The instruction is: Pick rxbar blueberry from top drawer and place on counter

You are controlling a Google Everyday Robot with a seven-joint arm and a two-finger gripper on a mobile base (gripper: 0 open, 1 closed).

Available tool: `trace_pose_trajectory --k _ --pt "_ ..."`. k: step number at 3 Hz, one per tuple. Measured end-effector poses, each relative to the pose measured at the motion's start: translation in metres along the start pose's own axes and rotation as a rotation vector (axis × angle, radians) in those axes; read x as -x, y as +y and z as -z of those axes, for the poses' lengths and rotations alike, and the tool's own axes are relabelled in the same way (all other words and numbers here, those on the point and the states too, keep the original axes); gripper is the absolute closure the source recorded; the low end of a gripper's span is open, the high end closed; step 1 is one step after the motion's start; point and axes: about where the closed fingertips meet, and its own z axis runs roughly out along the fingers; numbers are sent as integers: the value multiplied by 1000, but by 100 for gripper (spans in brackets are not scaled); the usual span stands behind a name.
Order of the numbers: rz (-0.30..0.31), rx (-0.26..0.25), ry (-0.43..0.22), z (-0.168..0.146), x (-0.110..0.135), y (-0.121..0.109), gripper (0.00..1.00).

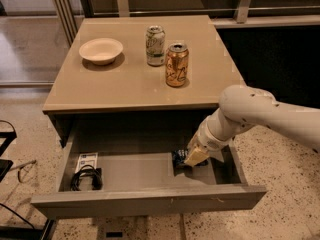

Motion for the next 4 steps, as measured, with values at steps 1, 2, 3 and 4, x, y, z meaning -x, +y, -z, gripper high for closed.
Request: trace_pose_trajectory --k 1,2,3,4 --pt "29 -20 -16 39 25 10 100" --pt "72 -76 -20 102 59 24 100" --pt "137 -162 -5 180 102 34 100" --pt "140 -168 -16 185 107 28 100"
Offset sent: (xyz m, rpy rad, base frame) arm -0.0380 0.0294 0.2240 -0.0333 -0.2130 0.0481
